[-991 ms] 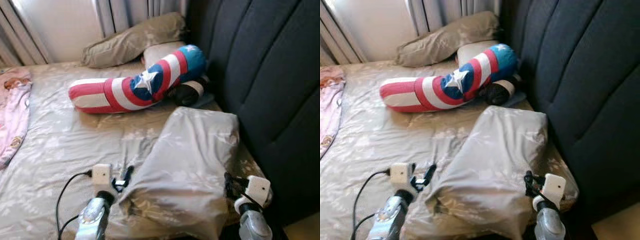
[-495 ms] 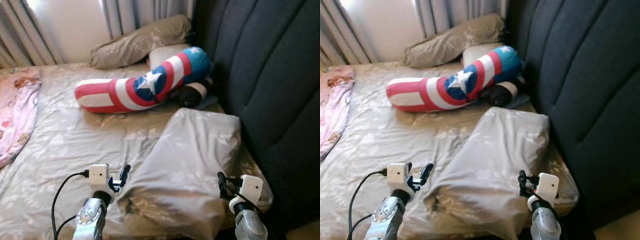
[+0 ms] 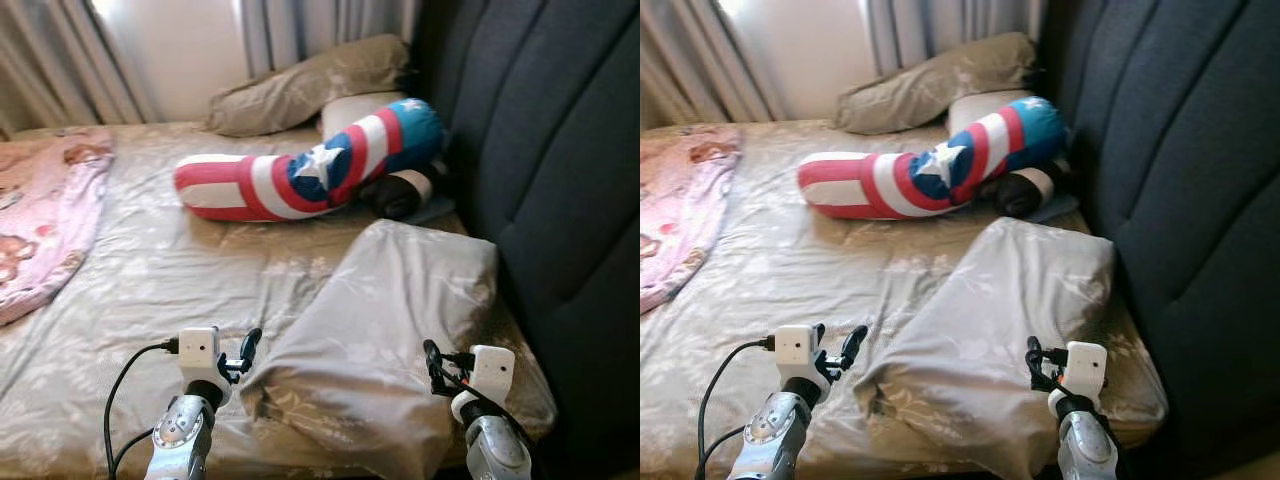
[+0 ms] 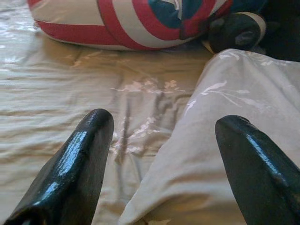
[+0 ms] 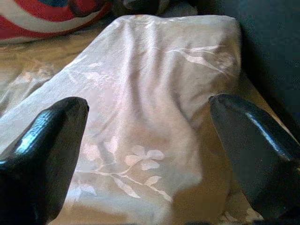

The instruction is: Clean up the room

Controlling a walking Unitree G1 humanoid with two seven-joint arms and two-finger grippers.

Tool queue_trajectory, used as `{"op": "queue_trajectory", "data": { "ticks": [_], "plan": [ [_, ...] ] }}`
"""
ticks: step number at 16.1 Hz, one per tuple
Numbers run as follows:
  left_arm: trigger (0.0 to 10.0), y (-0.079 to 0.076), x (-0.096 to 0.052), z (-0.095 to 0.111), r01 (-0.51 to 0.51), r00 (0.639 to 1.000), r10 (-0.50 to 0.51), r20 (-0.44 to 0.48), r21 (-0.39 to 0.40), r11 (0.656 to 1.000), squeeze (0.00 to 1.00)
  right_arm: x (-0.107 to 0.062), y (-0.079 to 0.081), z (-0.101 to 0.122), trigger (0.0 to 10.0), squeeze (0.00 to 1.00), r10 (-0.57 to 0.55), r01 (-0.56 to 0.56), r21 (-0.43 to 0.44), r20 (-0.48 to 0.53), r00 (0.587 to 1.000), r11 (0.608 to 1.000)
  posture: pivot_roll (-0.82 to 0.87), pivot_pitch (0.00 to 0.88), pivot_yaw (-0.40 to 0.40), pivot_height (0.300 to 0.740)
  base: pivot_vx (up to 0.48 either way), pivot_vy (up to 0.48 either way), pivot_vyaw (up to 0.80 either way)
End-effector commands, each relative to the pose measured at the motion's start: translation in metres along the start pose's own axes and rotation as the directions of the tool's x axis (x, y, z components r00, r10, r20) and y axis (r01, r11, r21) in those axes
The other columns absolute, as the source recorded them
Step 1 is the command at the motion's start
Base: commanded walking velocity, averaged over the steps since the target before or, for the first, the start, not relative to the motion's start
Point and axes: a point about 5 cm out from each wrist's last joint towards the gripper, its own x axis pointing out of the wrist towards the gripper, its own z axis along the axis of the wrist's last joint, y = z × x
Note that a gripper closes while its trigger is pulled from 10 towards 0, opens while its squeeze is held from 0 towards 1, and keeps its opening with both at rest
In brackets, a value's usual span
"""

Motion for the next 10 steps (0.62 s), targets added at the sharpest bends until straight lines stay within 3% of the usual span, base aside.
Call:
{"op": "queue_trajectory", "data": {
  "ticks": [1,4,6,10],
  "plan": [
    [10.0,0.0008,-0.0002,-0.0025,-0.008,1.0,0.008,-0.014,-0.008,1.0,0.0,0.0018,0.003,0.0006,10.0,0.0,0.019,-0.019,-0.02,-0.019,1.0,1.0,-0.04,0.008,-0.001,0.69,0.0,0.0,0.0],
    [10.0,-0.0007,-0.0011,-0.0038,-0.002,1.0,0.001,-0.016,-0.013,1.0,0.0,0.0007,0.003,0.001,10.0,0.0,0.014,-0.014,-0.008,-0.005,1.0,1.0,-0.04,0.005,-0.005,0.661,0.0,0.0,0.0],
    [10.0,-0.0013,-0.0016,-0.0046,-0.001,1.0,0.001,-0.019,-0.022,1.0,0.0,0.0003,-0.0009,-0.0026,10.0,0.0,-0.03,0.03,0.004,-0.032,0.999,1.0,-0.03,0.0,-0.006,0.661,0.0,0.0,0.0],
    [10.0,-0.004,-0.0011,-0.0041,0.018,1.0,-0.018,-0.015,-0.025,1.0,0.0,0.0021,0.0027,0.0,10.0,0.0,-0.013,0.014,0.017,-0.016,1.0,1.0,-0.03,0.0,-0.005,0.661,0.0,0.0,0.0]
  ]
}}
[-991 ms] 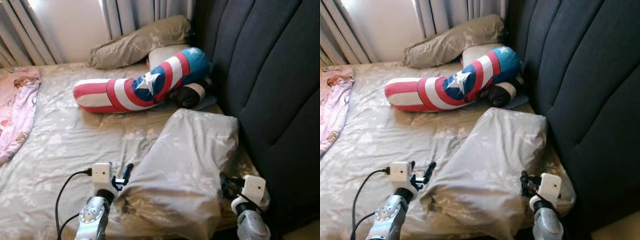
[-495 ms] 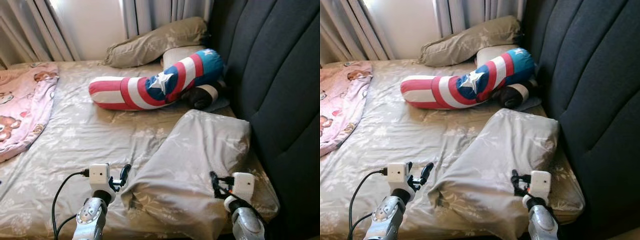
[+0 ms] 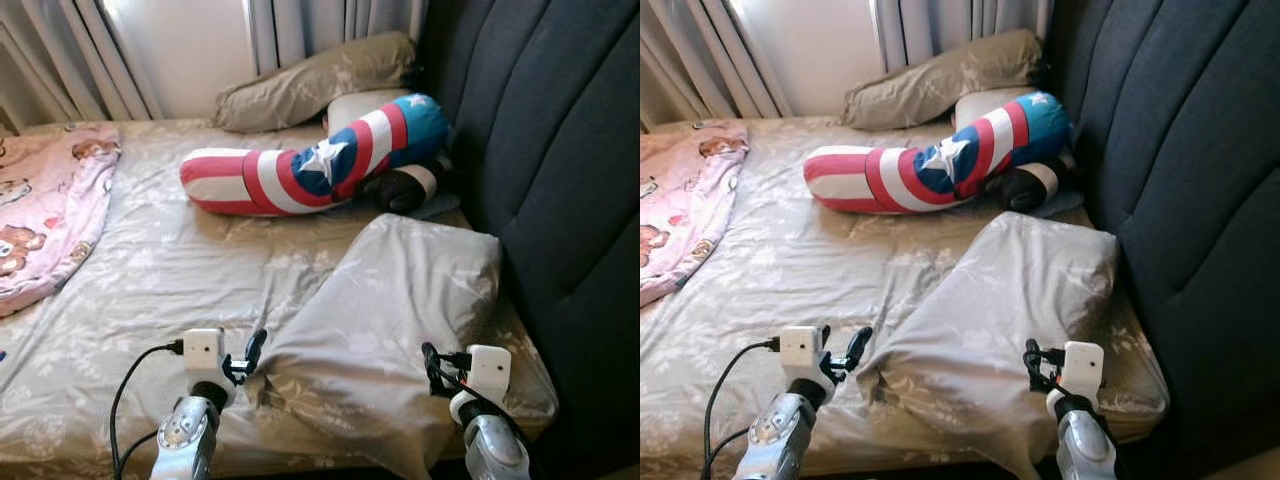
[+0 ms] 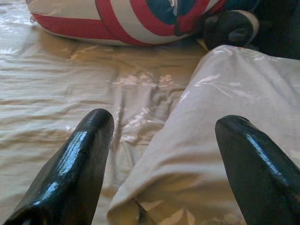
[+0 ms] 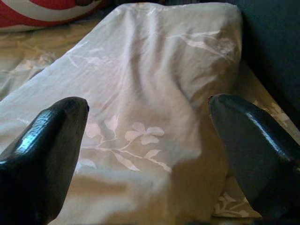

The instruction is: Clean up the room

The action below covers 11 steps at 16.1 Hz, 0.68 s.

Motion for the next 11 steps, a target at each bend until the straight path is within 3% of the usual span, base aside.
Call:
{"op": "queue_trajectory", "data": {
  "ticks": [1,11],
  "plan": [
    [10.0,0.001,-0.001,-0.002,0.004,1.0,-0.004,-0.016,-0.01,1.0,0.0,0.002,0.002,0.001,10.0,0.0,0.005,-0.005,0.003,-0.003,1.0,1.0,-0.03,0.0,-0.005,0.661,0.0,0.0,0.0],
    [10.0,-0.002,0.0,-0.002,0.014,1.0,-0.014,-0.011,-0.033,0.999,0.0,0.0,0.012,-0.003,10.0,0.0,0.049,-0.049,0.028,-0.016,0.999,0.998,-0.03,0.0,-0.005,0.661,0.0,0.0,0.0]
  ]
}}
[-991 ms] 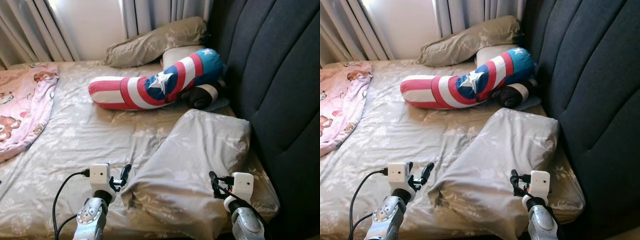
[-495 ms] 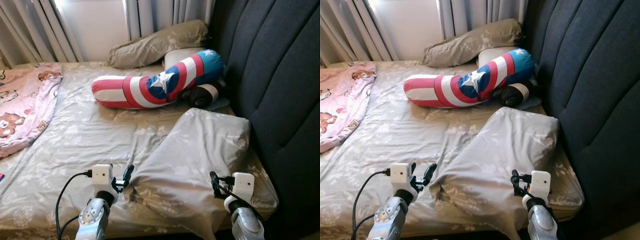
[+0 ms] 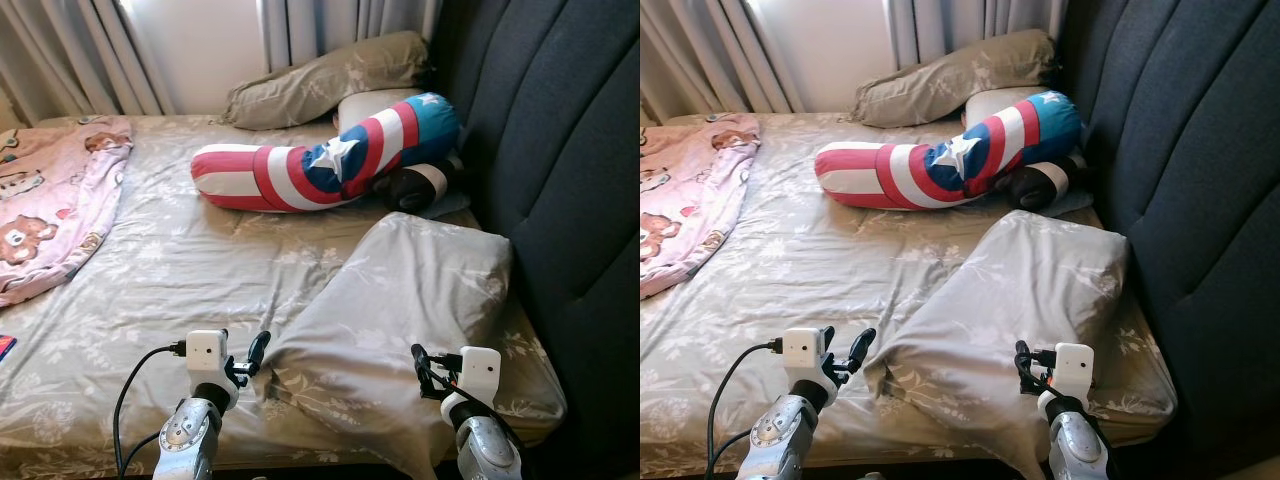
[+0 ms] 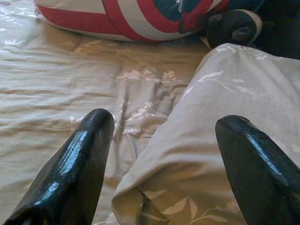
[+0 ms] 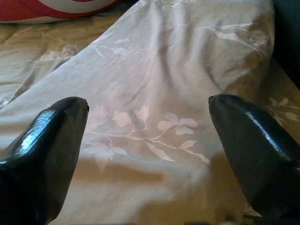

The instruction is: Clean up the room

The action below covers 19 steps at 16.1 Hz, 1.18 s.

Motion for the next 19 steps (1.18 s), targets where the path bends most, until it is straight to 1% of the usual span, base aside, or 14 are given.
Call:
{"op": "queue_trajectory", "data": {
  "ticks": [1,3,4,5,6,8,10,15,18,19],
  "plan": [
    [10.0,0.001,0.001,0.0,-0.002,1.0,0.002,-0.007,-0.018,1.0,0.0,0.001,0.001,0.001,10.0,0.0,0.001,-0.001,0.009,-0.006,1.0,1.0,-0.03,0.0,-0.006,0.661,0.0,0.0,0.0],
    [10.0,0.002,0.0,0.0,-0.005,1.0,0.004,-0.006,-0.019,1.0,0.0,0.0,-0.002,-0.001,10.0,0.0,-0.008,0.008,-0.001,-0.02,1.0,1.0,-0.03,0.0,-0.006,0.661,0.0,0.0,0.0],
    [10.0,0.002,0.0,0.001,-0.003,1.0,0.003,-0.005,-0.02,1.0,0.0,-0.001,-0.006,-0.005,10.0,0.0,-0.033,0.031,-0.025,-0.052,0.998,0.999,-0.03,0.002,-0.004,0.661,0.0,0.0,0.0],
    [10.0,0.002,0.001,0.001,0.0,1.0,-0.001,-0.004,-0.023,1.0,0.0,-0.002,-0.013,-0.009,10.0,0.0,-0.087,0.085,-0.017,-0.08,0.993,0.996,-0.03,0.008,0.0,0.661,0.0,0.0,0.0],
    [10.0,0.001,0.001,0.001,0.002,1.0,-0.002,-0.003,-0.024,1.0,0.0,-0.002,-0.014,-0.01,10.0,0.0,-0.093,0.092,-0.015,-0.084,0.992,0.996,-0.03,0.01,0.001,0.661,0.0,0.0,0.0],
    [10.0,0.001,0.001,0.002,0.007,1.0,-0.008,-0.002,-0.025,1.0,0.0,-0.002,-0.012,-0.009,10.0,0.0,-0.091,0.091,-0.009,-0.076,0.993,0.996,-0.03,0.015,0.003,0.661,0.0,0.0,0.0],
    [10.0,0.002,0.002,0.003,0.01,1.0,-0.01,-0.003,-0.026,1.0,0.0,-0.001,-0.012,-0.009,10.0,0.0,-0.094,0.093,-0.02,-0.085,0.992,0.995,-0.03,0.017,0.006,0.661,0.244,0.0,0.0],
    [10.0,0.001,0.002,0.003,0.016,1.0,-0.016,-0.004,-0.027,1.0,0.0,0.0,-0.01,-0.01,10.0,0.0,-0.091,0.09,-0.014,-0.086,0.992,0.996,-0.03,0.016,0.005,0.661,0.253,0.0,0.0],
    [10.0,0.001,0.002,0.003,0.011,1.0,-0.011,-0.004,-0.019,1.0,0.0,0.0,-0.009,-0.014,10.0,0.0,-0.088,0.087,-0.015,-0.116,0.989,0.996,-0.03,0.018,0.005,0.661,0.086,0.0,0.0],
    [10.0,0.001,0.002,0.003,0.016,1.0,-0.016,-0.004,-0.016,1.0,0.0,0.001,-0.008,-0.015,10.0,0.0,-0.088,0.083,-0.042,-0.134,0.987,0.996,-0.03,0.022,0.007,0.661,0.0,0.0,0.0]
  ]
}}
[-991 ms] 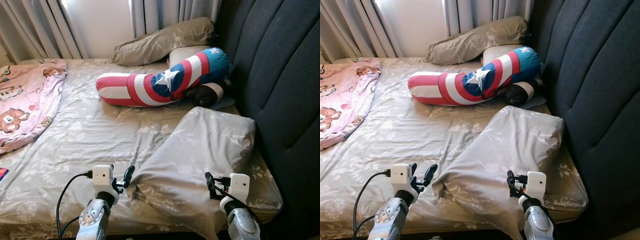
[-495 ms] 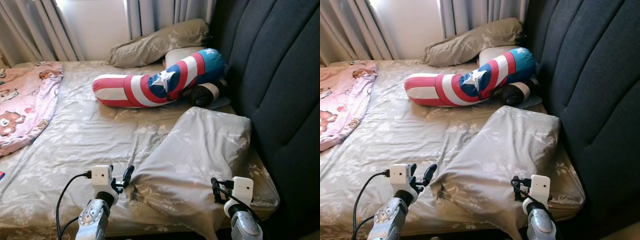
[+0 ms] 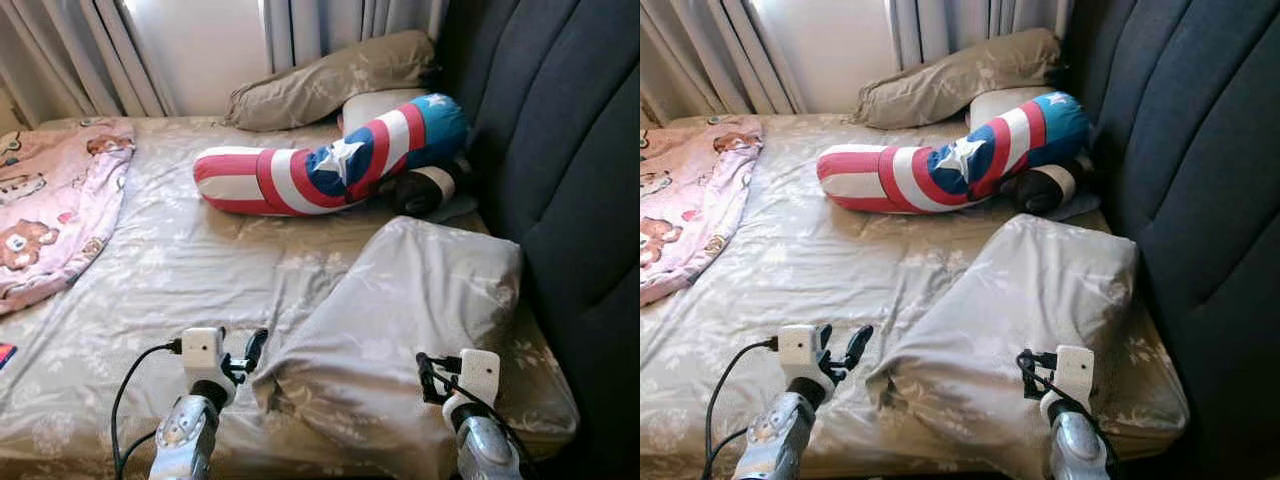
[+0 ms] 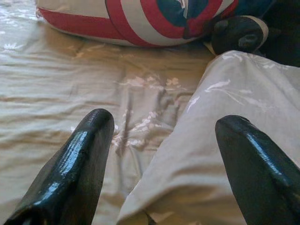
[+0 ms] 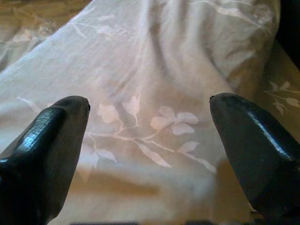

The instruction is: Clean up the room

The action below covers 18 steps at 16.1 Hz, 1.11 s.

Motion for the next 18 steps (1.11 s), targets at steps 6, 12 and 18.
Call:
{"op": "queue_trajectory", "data": {
  "ticks": [6,12,18],
  "plan": [
    [10.0,0.002,-0.004,0.002,0.013,1.0,-0.013,-0.001,0.018,1.0,0.0,0.012,-0.007,0.0,10.0,1.0,-0.097,0.114,0.138,-0.128,0.987,0.984,0.01,0.049,0.023,0.661,0.0,0.0,0.0],
    [10.0,0.016,-0.017,0.009,0.012,1.0,-0.012,0.006,0.051,0.999,0.0,0.016,-0.005,0.002,10.0,1.0,-0.105,0.148,0.268,-0.168,0.98,0.952,0.06,0.092,0.06,0.661,0.0,0.0,0.0],
    [10.0,0.02,-0.039,0.014,0.017,1.0,-0.017,0.002,0.072,0.997,0.0,0.013,-0.008,-0.005,10.0,0.0,-0.13,0.187,0.296,-0.202,0.971,0.937,0.11,0.136,0.069,0.661,0.0,0.0,0.0]
  ]
}}
